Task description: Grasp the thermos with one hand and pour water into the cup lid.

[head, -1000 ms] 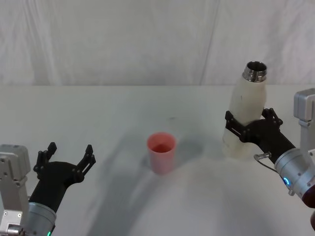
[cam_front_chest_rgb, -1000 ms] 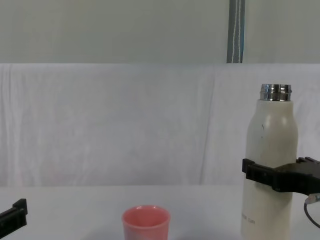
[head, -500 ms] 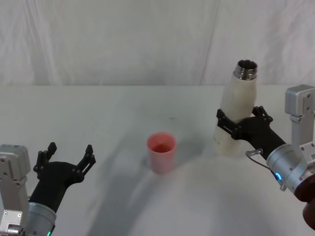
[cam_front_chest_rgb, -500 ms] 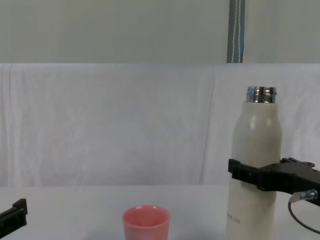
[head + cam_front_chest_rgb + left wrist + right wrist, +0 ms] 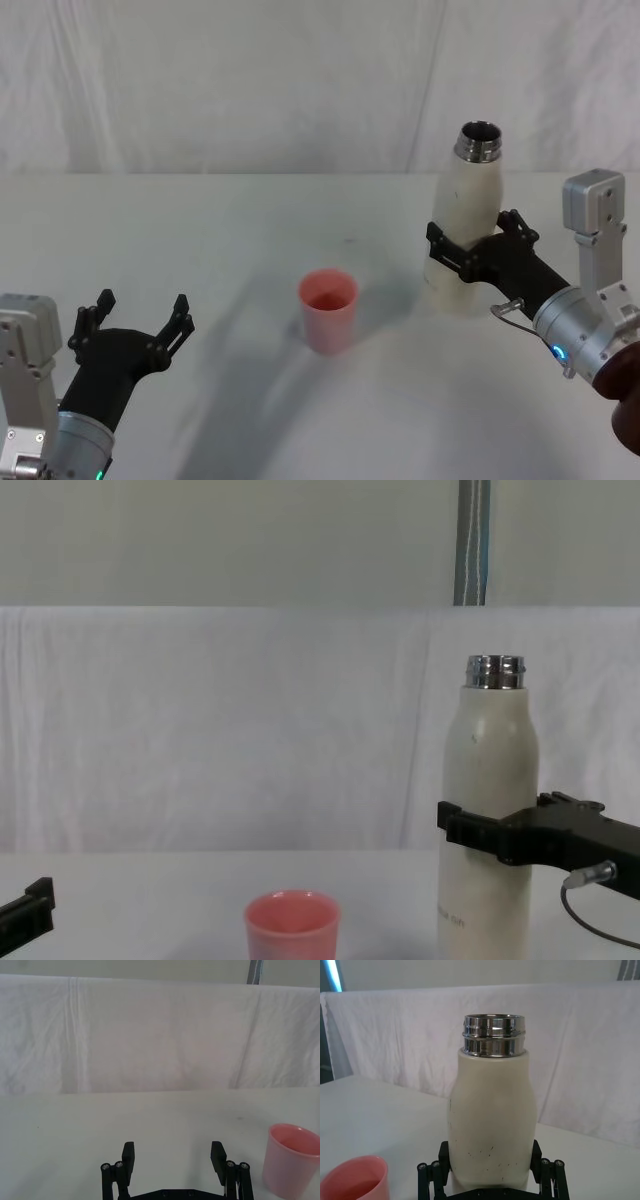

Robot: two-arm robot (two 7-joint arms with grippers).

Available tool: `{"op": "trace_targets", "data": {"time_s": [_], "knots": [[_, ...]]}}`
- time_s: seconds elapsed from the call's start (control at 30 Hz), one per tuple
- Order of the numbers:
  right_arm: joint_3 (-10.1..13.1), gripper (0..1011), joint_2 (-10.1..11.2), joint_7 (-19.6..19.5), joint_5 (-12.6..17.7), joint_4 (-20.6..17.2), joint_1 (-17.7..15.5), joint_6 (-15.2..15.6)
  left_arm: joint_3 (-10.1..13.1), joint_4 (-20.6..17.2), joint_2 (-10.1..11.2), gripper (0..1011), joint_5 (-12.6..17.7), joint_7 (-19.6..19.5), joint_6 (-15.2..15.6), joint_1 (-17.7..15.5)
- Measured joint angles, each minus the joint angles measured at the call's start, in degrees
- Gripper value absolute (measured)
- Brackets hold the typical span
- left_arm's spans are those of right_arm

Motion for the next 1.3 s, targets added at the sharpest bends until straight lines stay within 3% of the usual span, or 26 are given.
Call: {"op": "trace_targets", "data": {"time_s": [0.57,1.3], "knots": [[-0.9,950,0.5,0.3,-0.5,4.5,2.3,-1.8,0.0,0.0,0.0,1001,0.0,0.0,0.0,0.0],[-0.8,950,-0.2,-0.6,-1.3,6.2,2.6,-2.4,0.0,0.0,0.0,1001,0.0,0.0,0.0,0.0]]}}
